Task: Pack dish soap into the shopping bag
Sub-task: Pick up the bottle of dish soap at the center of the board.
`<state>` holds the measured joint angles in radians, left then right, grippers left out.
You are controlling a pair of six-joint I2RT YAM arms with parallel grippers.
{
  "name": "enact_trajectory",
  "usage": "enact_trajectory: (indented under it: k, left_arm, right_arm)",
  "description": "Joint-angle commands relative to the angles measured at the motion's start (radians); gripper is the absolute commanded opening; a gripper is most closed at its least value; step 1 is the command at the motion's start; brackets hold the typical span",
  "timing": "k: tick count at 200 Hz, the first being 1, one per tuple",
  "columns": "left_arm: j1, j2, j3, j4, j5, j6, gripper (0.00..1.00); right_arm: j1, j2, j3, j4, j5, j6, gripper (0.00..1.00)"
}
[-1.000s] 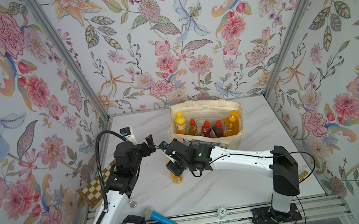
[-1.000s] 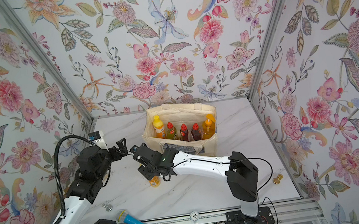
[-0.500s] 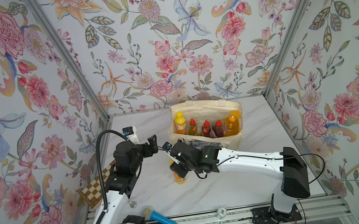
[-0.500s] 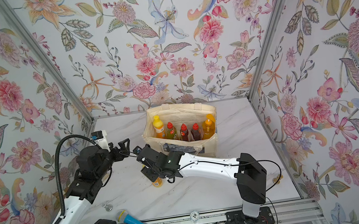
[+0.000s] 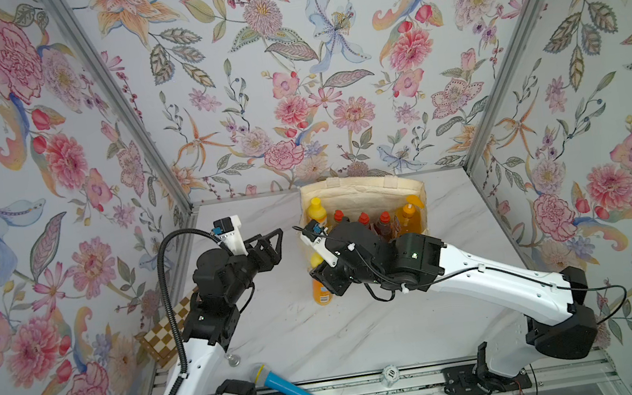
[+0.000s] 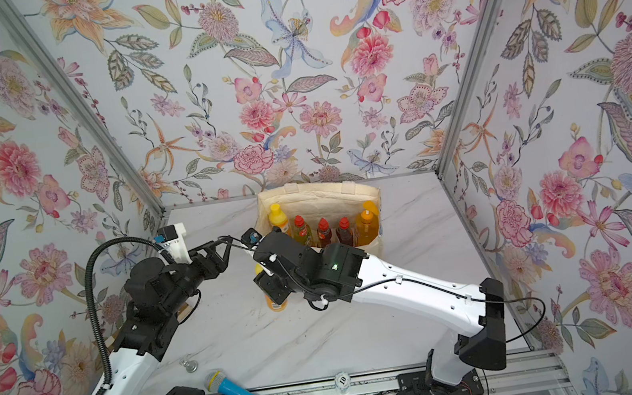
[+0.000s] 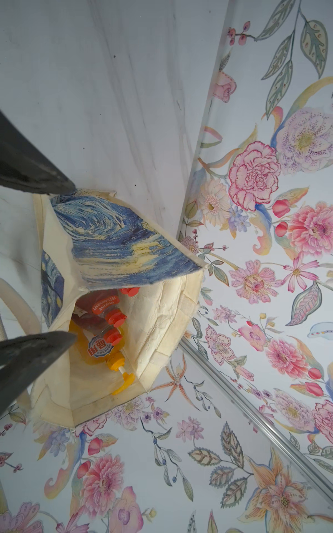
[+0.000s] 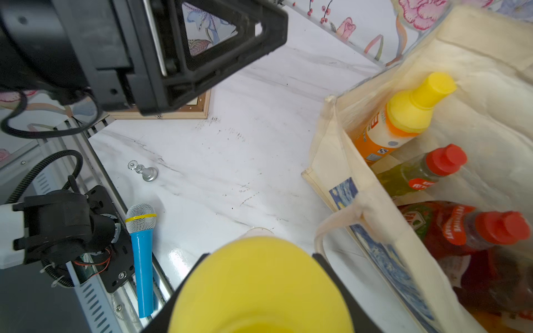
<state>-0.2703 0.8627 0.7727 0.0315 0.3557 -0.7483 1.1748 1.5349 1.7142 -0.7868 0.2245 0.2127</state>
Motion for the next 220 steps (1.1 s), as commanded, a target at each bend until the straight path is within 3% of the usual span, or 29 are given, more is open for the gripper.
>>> enact_trajectory:
  k: [1,48,79,139,220]
  left_arm:
    - [-0.045,-0.012,0.0,0.047,-0.007,-0.043,0.73]
    - [-0.255,0.044,0.002,0.058,-0.234,-0.045,0.74]
    - [-0.363,0.088,-0.025,0.132,-0.398,-0.119,0.7]
    - [-0.405,0.208,-0.007,0.176,-0.44,-0.14,0.73]
    - [-0.405,0.322,0.04,0.207,-0.382,-0.133,0.74]
  right_arm:
    - [-0.01,-0.047,0.135,-0.075,0.047,-0.026,0.11]
    - [-0.048,-0.005,0.386,-0.221,0.056,-0.081,0.12]
    - [-0.101,0.037,0.533,-0.296,0.054,-0.103,0.11]
    - [-0.238,0.058,0.644,-0.304,0.003,-0.132,0.11]
    - [-0.316,0.204,0.713,-0.236,0.015,-0.225,0.08]
